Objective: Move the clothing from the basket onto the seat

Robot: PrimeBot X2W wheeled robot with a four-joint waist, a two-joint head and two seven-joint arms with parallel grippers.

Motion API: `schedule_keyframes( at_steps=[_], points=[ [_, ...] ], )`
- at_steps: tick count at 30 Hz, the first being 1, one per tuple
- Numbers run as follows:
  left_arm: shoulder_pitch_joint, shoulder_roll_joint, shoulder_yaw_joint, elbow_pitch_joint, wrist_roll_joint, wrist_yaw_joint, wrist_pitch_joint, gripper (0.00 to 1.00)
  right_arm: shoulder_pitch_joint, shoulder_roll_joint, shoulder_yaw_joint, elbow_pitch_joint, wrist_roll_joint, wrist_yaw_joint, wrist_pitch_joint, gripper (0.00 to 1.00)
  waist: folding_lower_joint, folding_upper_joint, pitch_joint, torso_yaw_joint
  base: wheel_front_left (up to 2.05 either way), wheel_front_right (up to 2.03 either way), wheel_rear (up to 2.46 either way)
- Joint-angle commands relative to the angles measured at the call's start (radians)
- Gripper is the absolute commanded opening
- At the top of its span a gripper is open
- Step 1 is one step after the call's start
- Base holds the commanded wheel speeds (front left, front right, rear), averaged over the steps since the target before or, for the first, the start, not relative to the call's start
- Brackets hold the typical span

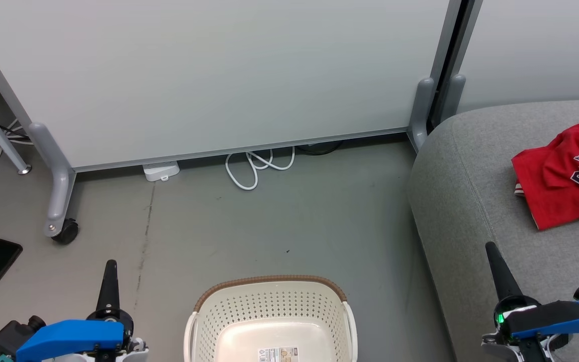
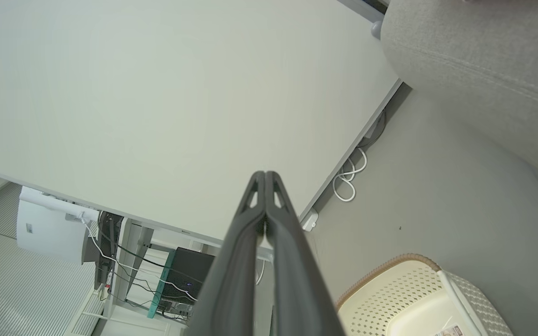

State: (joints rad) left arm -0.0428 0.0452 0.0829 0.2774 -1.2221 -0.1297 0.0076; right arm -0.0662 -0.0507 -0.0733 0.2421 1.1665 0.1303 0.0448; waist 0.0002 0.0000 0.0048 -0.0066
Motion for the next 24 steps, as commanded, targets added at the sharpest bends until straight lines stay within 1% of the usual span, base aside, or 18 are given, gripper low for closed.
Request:
schedule_keyframes(
  at_steps=[1, 24],
  points=[
    [-0.023, 0.006, 0.005, -0.012, -0.018, -0.001, 0.006, 0.0, -0.022, 0.0, -0.004, -0.005, 0.021, 0.001, 0.006, 0.0, -0.0001, 0.0, 0.0, 0.0, 0.0, 0.0, 0.0],
    [-0.049, 0.006, 0.02, -0.023, -0.205, -0.001, 0.058, 0.0, -0.037, 0.001, -0.023, -0.001, 0.235, 0.001, 0.039, 0.0, -0.0002, 0.0, -0.001, 0.003, 0.0, 0.0, 0.0]
  ],
)
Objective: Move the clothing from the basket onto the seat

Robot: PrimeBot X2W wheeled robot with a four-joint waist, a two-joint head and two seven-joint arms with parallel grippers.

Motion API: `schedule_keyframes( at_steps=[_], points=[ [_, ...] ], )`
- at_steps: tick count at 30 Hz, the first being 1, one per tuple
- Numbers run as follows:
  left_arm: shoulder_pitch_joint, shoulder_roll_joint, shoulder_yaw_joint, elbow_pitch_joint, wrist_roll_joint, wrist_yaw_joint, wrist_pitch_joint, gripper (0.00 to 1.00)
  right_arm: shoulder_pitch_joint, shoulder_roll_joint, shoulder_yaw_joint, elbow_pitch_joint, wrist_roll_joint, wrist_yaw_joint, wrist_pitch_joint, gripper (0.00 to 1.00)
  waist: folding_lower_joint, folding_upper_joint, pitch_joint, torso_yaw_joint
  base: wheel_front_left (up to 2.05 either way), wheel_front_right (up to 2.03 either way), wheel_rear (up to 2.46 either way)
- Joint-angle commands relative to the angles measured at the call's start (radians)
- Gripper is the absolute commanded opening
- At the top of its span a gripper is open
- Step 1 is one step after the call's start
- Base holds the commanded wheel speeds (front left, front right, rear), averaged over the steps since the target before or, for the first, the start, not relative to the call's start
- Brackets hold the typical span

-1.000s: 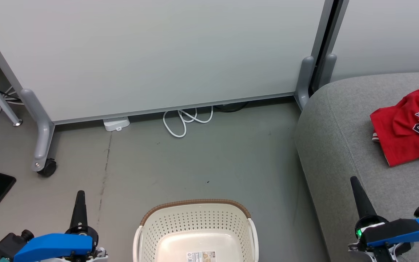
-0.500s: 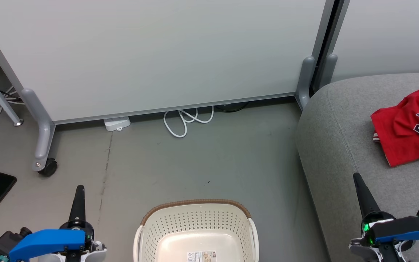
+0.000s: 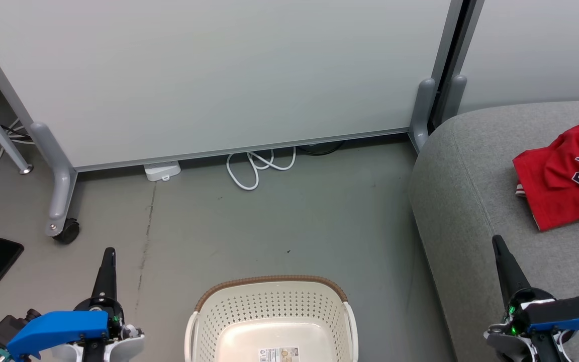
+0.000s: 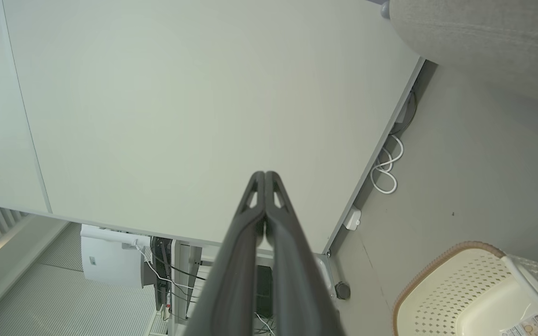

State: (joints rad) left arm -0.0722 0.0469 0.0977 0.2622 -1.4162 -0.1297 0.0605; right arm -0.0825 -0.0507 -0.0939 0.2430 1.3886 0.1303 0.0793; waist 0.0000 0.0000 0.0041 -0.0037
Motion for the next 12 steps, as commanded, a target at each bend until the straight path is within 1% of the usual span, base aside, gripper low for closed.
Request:
schedule_keyframes(
  at_steps=[1, 12],
  points=[
    [-0.02, 0.005, 0.006, -0.009, -0.018, -0.001, 0.008, 0.0, -0.02, 0.001, -0.004, -0.002, 0.021, 0.001, 0.006, 0.0, 0.0, 0.0, 0.0, 0.0, 0.0, 0.0, 0.0],
    [-0.03, 0.005, 0.012, -0.014, -0.095, -0.002, 0.029, 0.0, -0.026, 0.001, -0.011, 0.0, 0.11, 0.001, 0.019, 0.0, 0.0, 0.0, 0.0, 0.002, 0.0, 0.0, 0.0]
  ],
)
